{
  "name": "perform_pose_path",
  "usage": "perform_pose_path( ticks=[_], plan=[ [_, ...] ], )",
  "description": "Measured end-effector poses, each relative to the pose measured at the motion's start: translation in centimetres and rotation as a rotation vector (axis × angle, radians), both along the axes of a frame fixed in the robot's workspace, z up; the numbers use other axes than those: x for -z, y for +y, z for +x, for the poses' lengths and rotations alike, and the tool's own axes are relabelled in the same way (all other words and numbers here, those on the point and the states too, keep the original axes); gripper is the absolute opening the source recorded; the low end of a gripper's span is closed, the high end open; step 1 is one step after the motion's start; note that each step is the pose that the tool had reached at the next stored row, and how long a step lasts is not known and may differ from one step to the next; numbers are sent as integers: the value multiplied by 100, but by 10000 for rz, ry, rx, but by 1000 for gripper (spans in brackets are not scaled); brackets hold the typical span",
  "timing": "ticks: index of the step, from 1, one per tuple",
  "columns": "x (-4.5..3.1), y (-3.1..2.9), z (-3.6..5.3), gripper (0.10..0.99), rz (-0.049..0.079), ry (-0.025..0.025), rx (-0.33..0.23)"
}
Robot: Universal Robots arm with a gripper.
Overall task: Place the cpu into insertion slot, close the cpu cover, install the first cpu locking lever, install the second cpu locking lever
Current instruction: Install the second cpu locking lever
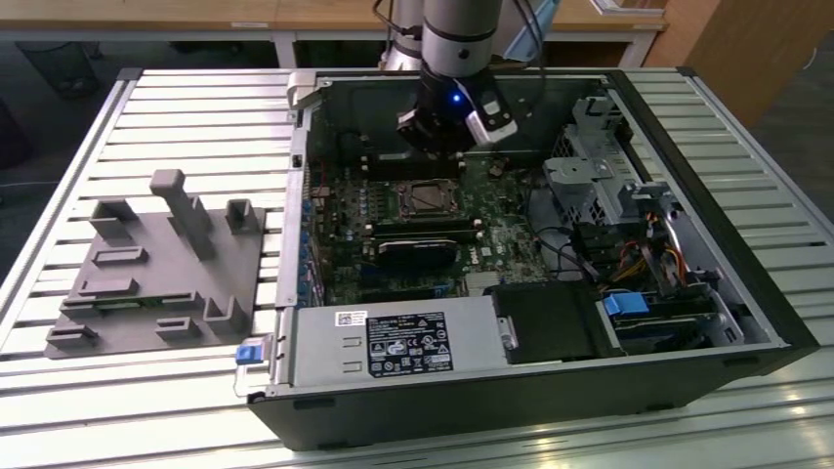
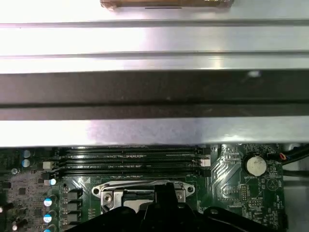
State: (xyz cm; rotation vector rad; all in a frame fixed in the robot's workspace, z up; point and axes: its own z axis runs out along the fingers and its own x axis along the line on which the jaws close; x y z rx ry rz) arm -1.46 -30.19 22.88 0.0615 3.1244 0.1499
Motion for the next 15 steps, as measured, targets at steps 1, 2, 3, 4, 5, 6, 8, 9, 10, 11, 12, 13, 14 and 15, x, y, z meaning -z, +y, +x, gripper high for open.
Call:
perform_pose_path(
  ticks=[1,2,3,4,5,6,8,9,10,11,12,13,14,15],
  plan=[
    [-39,0,0,122,1,-1,0],
    [-79,0,0,122,-2,1,0],
    [-118,0,0,122,1,0,0],
    [-155,0,0,122,0,1,-1],
    [-181,-1,0,122,0,0,-1],
    [-192,-2,0,122,-1,1,-1],
    [-194,-8,0,122,0,0,-2],
    [-194,-14,0,122,0,0,-2],
    [-194,-24,0,122,-1,1,0],
    [-194,-37,0,122,-2,1,-1],
    [-194,-52,0,122,-1,1,-1],
    [-194,-68,0,122,-2,1,0],
    [-194,-84,0,122,0,0,-1],
    [-194,-101,0,122,-2,1,0]
  ],
)
